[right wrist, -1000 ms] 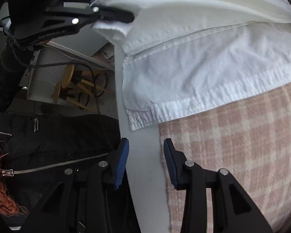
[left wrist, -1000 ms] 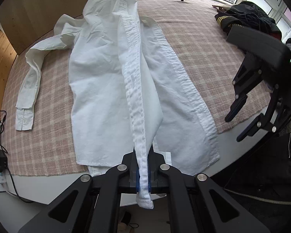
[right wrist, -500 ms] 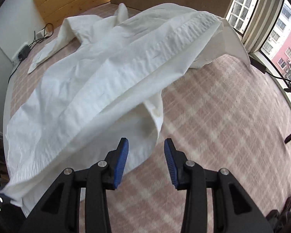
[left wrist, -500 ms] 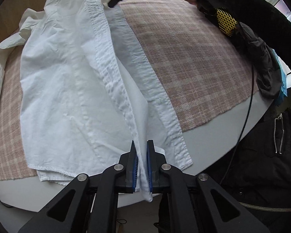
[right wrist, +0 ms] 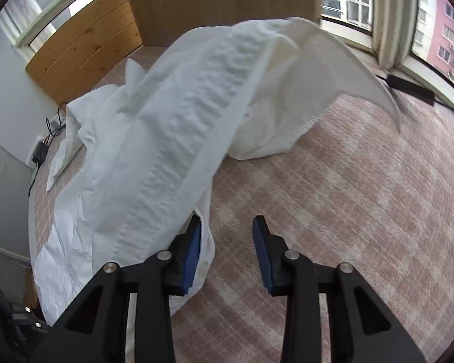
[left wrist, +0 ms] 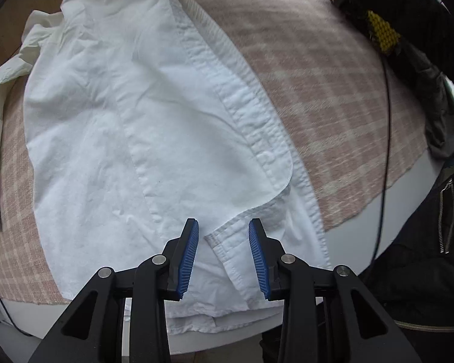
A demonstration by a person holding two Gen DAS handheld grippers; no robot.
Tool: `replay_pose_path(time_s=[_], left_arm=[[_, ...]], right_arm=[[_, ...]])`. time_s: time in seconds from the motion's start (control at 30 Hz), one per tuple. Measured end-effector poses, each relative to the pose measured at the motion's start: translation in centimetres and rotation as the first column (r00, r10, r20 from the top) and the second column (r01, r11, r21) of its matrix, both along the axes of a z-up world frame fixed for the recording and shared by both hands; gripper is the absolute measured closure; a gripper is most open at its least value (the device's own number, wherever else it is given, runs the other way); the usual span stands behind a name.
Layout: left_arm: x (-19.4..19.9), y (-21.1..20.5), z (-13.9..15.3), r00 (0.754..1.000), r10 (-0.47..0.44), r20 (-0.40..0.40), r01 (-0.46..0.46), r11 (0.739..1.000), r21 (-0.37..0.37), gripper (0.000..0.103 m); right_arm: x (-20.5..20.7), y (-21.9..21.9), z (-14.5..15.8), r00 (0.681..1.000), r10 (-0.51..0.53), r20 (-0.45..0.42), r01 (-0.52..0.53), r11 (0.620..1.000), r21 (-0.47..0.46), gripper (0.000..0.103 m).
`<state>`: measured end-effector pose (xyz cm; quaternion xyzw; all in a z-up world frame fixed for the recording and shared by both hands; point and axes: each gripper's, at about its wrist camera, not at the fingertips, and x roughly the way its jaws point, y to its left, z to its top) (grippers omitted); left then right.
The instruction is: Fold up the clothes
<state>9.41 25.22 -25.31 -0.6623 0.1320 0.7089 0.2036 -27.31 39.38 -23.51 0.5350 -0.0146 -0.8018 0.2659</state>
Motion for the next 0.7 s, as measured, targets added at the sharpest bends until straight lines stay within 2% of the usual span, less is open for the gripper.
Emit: replay_pose_path(time_s=[0.1, 0.2, 0.27, 0.3, 0.37, 0.43, 0.5, 0.53, 0.57, 0.6, 0.67, 0.7], left_arm=[[0.2, 0.4, 0.2, 1.0, -0.025, -0.01, 0.025, 1.0, 0.016, 0.071], [0.2, 0.4, 0.3, 1.0, -0.026, -0.007, 0.026, 1.0, 0.01, 0.07], [0.2, 0.5, 0.3, 1.0, -0.027, -0.002, 0.027, 1.0, 0.003, 0.07], [0.3, 0.5, 0.4, 1.0, -0.028, -0.001, 0.028, 1.0, 0.001, 0.07], [0.4, 0.6, 0.5, 1.0, -0.03, 0.003, 0.03, 1.0, -0.003, 0.068], [0.3, 0.9, 0.7, 1.0, -0.028, 0.005, 0.028, 1.0, -0.004, 0.068], [0.3, 1.1, 0.9, 1.0, -0.025, 0.008, 0.025, 1.0, 0.002, 0.067], [0.2, 1.1, 0.9, 1.0, -0.022, 0.01, 0.022, 1.0, 0.006, 0.067], [0.2, 1.1, 1.0, 1.0, -0.017, 0.012, 0.017, 1.0, 0.01, 0.067], [0.2, 1.1, 1.1, 1.0, -0.016, 0.013, 0.016, 1.0, 0.015, 0.066], [0.2, 1.1, 1.2, 1.0, -0.019, 0.014, 0.018, 1.0, 0.019, 0.064], [0.3, 1.2, 1.3, 1.0, -0.021, 0.014, 0.021, 1.0, 0.018, 0.063]], right_arm=[[0.3, 2.8, -0.3, 0.994, -0.1, 0.039, 0.101, 0.995, -0.012, 0.072], [0.7, 3.8, 0.2, 0.992, -0.122, 0.027, 0.123, 0.991, -0.045, 0.072], [0.4, 2.6, 0.5, 0.997, -0.075, 0.003, 0.075, 0.997, 0.013, 0.065], [0.2, 1.8, 0.5, 0.999, -0.044, -0.001, 0.044, 0.998, 0.04, 0.065], [-0.3, 0.4, 0.9, 1.0, 0.023, -0.019, -0.022, 0.999, 0.04, 0.065], [-1.5, -0.6, 1.3, 0.997, 0.055, -0.053, -0.053, 0.998, 0.039, 0.06], [-2.9, -1.4, 1.4, 0.993, 0.08, -0.082, -0.078, 0.997, 0.029, 0.059], [-3.5, -1.5, 1.0, 0.995, 0.08, -0.063, -0.078, 0.997, 0.023, 0.059], [-4.2, -1.6, 0.6, 0.996, 0.078, -0.042, -0.078, 0.997, 0.017, 0.061], [-4.5, -1.5, 0.1, 0.997, 0.071, -0.02, -0.071, 0.997, 0.008, 0.077], [-3.5, -0.1, -0.4, 0.999, 0.036, 0.007, -0.035, 0.998, -0.05, 0.1], [-3.2, 1.2, -0.2, 1.0, -0.019, 0.016, 0.02, 0.997, -0.074, 0.1]])
